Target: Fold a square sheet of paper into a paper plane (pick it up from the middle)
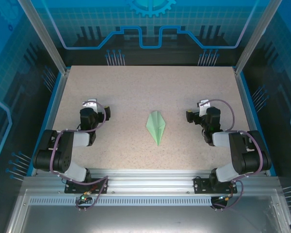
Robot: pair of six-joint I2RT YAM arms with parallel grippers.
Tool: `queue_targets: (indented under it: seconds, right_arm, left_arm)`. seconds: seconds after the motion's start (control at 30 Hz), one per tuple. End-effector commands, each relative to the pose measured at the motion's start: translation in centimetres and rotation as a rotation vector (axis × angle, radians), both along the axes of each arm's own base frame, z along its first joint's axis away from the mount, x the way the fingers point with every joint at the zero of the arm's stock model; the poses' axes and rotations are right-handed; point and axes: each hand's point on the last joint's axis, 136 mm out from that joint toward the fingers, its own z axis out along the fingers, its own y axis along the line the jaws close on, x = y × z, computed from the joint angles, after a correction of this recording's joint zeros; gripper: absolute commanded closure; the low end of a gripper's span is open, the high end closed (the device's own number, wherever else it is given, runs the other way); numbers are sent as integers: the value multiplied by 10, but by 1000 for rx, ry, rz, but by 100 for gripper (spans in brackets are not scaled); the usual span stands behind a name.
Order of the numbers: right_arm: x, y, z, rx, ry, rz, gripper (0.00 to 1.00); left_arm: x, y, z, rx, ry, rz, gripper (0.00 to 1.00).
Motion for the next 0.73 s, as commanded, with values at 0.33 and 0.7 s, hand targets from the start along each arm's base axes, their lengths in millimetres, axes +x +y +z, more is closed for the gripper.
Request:
queue_targets:
  seconds: [0.33,0.7]
  right_arm:
    - [9,-3,14,18,-50,-7,1]
    - [9,-3,14,18,-50,-7,1]
  left_arm:
    - [4,-12,4,-14,-17,-80,2]
    - [4,-13,5,-16,-18,-83,2]
